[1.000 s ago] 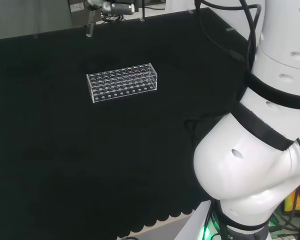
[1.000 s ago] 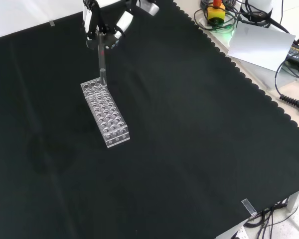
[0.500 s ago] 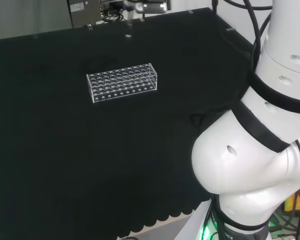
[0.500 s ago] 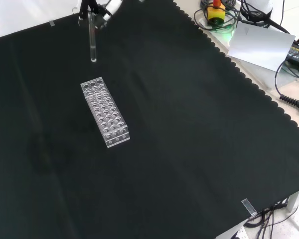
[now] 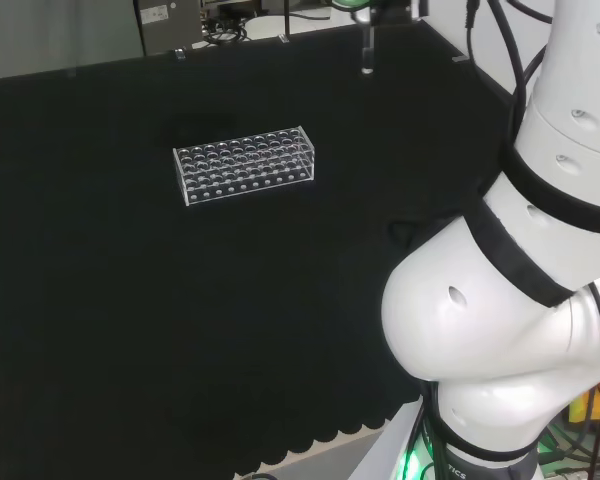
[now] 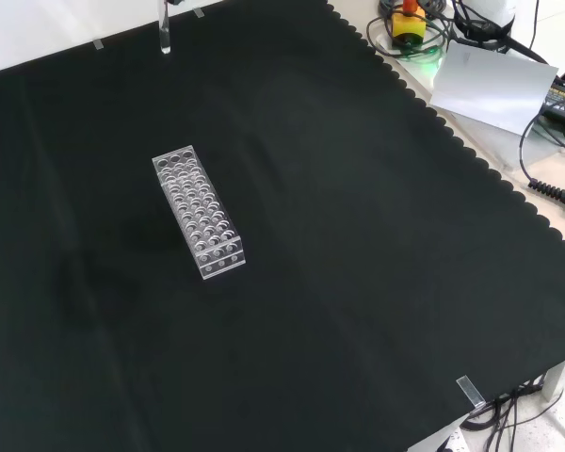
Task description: Shake the test tube.
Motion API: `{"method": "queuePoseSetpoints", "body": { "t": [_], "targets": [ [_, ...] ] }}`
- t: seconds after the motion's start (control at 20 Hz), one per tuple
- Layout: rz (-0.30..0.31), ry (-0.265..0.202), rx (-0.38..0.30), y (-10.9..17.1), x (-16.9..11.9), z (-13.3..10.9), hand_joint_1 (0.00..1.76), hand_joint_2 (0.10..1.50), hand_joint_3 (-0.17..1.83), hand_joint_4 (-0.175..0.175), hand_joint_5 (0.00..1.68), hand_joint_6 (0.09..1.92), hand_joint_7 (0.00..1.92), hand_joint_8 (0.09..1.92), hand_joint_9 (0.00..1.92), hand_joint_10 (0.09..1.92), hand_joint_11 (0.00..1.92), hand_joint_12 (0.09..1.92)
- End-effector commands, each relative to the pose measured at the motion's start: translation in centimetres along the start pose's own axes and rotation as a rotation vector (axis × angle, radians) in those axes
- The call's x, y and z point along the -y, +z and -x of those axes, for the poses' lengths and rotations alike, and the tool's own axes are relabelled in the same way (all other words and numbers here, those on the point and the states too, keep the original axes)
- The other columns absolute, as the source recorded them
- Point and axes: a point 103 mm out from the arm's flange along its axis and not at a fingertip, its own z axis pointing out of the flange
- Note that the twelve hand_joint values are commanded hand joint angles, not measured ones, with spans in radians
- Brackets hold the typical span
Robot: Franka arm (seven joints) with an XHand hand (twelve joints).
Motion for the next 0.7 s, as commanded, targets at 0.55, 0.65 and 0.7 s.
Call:
{"method": "queuePoseSetpoints", "body": {
  "t": [0.55,0.65,0.7],
  "targets": [
    [-0.014,-0.319,-0.138,-1.1,3.8,-16.7,1.23,1.05,-0.17,-0.175,1.38,0.34,1.74,0.38,1.7,0.46,1.23,0.86],
    [-0.018,-0.379,-0.154,-1.4,4.9,-19.5,1.23,1.05,-0.17,-0.175,1.38,0.34,1.74,0.38,1.7,0.46,1.23,0.86],
    [-0.019,-0.405,-0.164,-1.5,5.4,-20.7,1.23,1.05,-0.17,-0.175,1.38,0.34,1.74,0.38,1.7,0.46,1.23,0.86]
  ]
}}
